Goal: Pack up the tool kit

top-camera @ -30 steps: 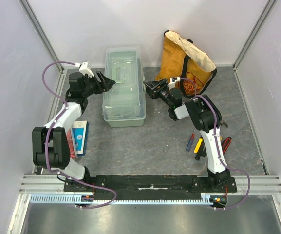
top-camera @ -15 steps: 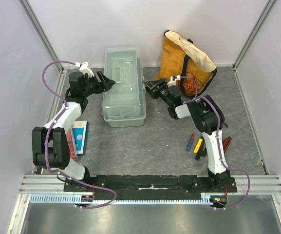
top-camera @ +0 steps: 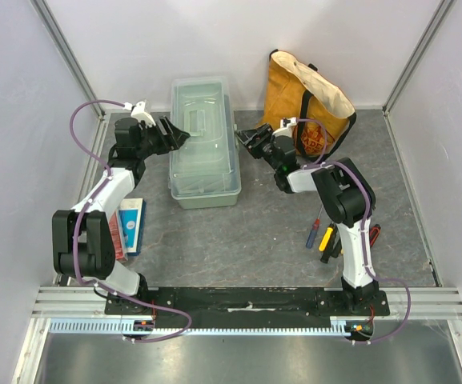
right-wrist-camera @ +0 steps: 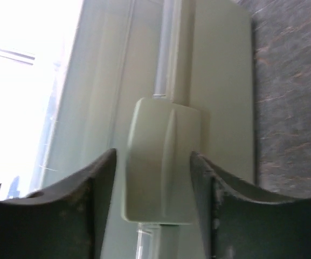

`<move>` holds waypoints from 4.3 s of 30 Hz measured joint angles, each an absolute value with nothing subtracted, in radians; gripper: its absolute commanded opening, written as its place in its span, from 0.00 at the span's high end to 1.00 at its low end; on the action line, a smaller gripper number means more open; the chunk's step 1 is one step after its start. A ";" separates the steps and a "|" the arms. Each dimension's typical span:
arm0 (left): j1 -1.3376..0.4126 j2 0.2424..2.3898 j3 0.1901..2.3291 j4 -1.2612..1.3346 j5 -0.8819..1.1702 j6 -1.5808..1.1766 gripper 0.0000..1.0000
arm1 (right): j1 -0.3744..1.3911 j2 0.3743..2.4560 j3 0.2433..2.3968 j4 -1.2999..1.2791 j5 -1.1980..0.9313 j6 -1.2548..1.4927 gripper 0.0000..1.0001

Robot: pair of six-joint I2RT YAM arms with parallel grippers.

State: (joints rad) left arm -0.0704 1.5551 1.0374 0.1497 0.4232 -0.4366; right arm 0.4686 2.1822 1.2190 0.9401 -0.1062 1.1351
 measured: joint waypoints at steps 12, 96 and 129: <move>-0.071 1.553 1.037 0.148 0.422 -0.435 0.24 | 0.472 2.275 1.138 1.225 -0.166 1.464 0.02; -0.119 1.546 1.072 0.067 0.400 -0.420 0.26 | 0.502 2.157 0.813 1.312 -0.080 1.601 0.02; -0.130 1.442 1.326 -0.496 0.345 -0.419 0.21 | 0.711 1.898 1.837 -0.279 -0.070 0.558 0.41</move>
